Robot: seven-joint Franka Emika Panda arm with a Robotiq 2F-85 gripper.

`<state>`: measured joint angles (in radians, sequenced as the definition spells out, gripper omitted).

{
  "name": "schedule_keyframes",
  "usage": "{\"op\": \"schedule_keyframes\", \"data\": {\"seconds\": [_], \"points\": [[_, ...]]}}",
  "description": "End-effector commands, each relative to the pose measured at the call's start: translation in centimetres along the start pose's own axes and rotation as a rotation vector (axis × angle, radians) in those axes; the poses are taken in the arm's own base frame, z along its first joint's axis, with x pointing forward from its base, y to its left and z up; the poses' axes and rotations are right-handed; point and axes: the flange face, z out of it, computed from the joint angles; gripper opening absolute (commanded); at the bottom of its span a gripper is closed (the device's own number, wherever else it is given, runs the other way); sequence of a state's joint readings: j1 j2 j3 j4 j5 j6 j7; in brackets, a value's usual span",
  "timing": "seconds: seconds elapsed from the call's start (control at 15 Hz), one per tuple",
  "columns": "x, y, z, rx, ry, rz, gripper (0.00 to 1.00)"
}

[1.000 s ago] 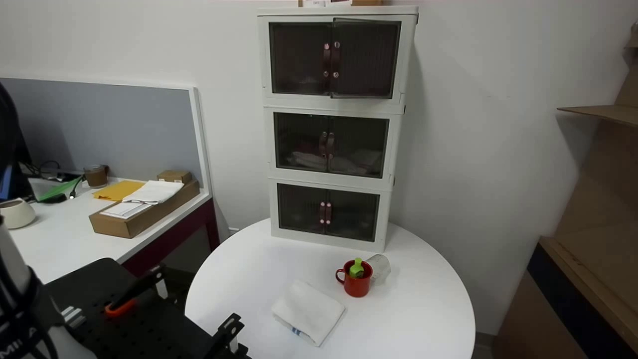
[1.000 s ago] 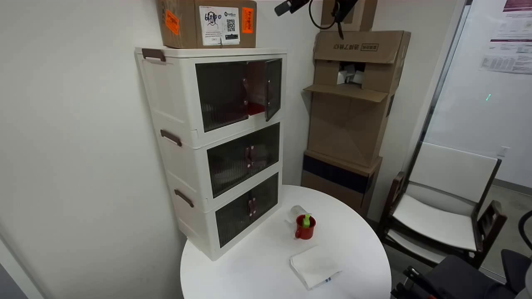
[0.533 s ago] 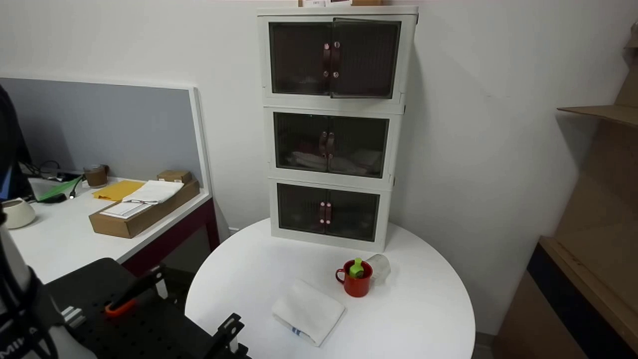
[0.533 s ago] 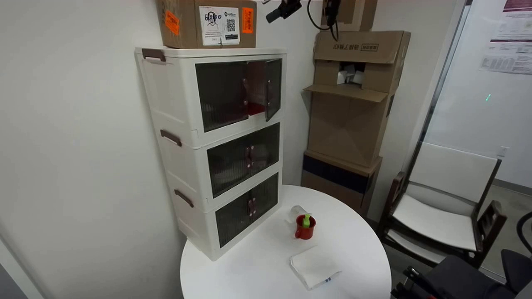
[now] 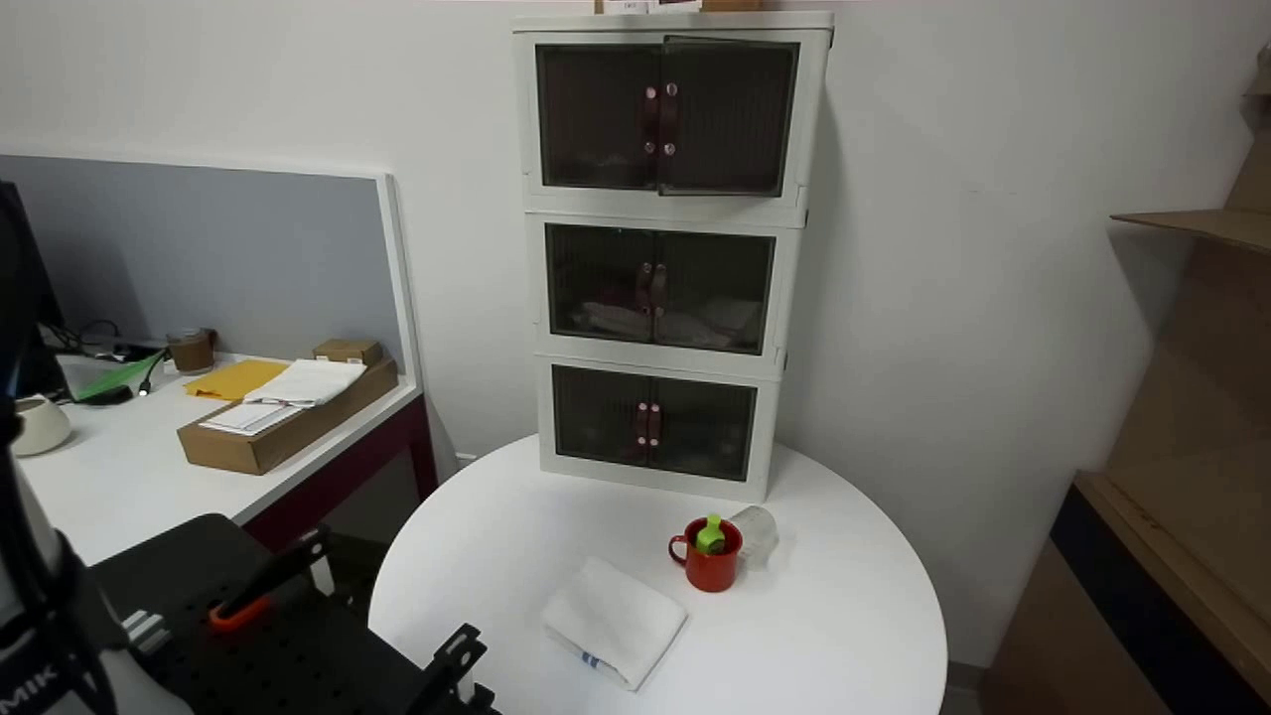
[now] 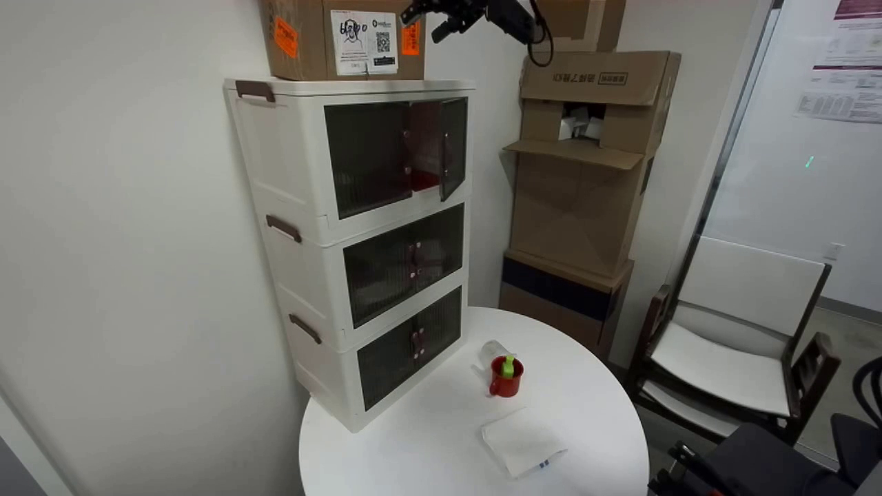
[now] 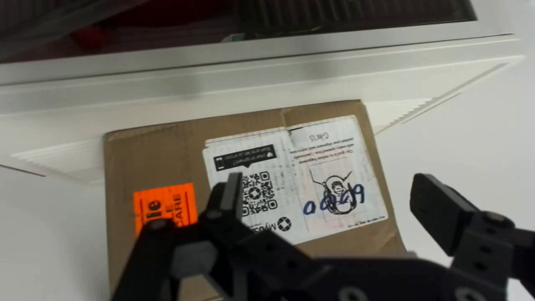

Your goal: Open the top right cabinet door

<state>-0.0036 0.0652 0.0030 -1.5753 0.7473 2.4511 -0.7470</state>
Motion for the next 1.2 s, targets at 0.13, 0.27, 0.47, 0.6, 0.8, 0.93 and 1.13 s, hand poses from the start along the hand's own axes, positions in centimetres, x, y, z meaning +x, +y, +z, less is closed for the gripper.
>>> {"op": "schedule_keyframes", "data": {"seconds": [0.13, 0.27, 0.47, 0.6, 0.8, 0.93, 1.13], "points": [[0.7, -0.5, -2.6, -0.29, -0.054, -0.104, 1.0], [1.5, 0.3, -5.1, -0.387, -0.124, -0.117, 1.0], [3.1, -1.4, -7.2, -0.398, -0.209, -0.006, 1.0], [3.5, -1.8, -7.4, -0.334, -0.223, 0.117, 1.0], [3.7, -0.9, -6.9, -0.321, -0.183, 0.282, 1.0], [3.1, 0.3, -5.8, -0.379, -0.133, 0.371, 1.0], [1.6, 2.3, -2.9, -0.441, -0.109, 0.521, 1.0]]}}
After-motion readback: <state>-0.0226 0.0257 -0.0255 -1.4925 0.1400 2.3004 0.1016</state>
